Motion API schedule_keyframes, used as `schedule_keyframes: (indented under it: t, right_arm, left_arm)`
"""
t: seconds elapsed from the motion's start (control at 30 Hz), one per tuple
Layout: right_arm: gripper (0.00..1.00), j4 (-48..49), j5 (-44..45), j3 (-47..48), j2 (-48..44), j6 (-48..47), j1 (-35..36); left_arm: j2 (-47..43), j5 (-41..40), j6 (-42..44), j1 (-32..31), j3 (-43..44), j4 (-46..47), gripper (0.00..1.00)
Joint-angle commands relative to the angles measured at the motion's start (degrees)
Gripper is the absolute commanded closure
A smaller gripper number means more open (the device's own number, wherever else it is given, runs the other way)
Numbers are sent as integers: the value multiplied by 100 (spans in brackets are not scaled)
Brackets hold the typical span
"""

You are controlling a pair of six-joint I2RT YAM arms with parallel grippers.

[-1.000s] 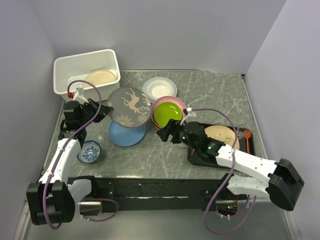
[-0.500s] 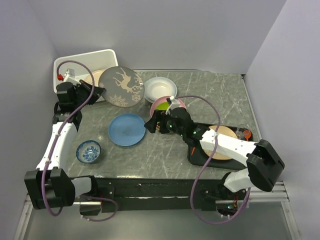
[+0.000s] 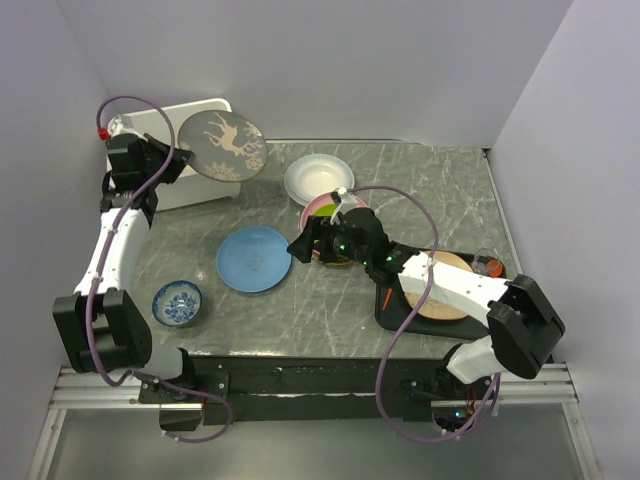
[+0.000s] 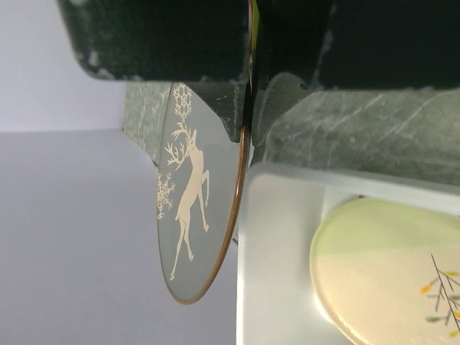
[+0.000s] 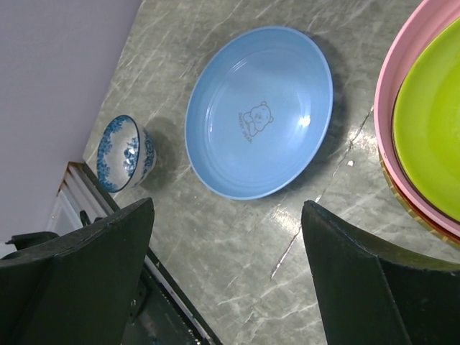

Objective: Place the plates into the plastic bin on the countertop
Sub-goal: Place the plate in the plastic bin.

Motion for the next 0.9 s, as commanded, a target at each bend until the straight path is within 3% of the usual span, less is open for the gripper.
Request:
schedule_keyframes:
  t: [0.0,0.53,0.87]
  right_arm:
    - [10,116,-36,-136,-248,-46,-57]
    - [9,-86,271,-594,-828,25,-57]
    - [9,-69,131,-392,-565,-107,-74]
  left_arm:
    - [126,-128,-458,110,737,776,99]
    - [804,-646,-529,321,1475,653,99]
    - [918,-1033,-485,453,1405,680,99]
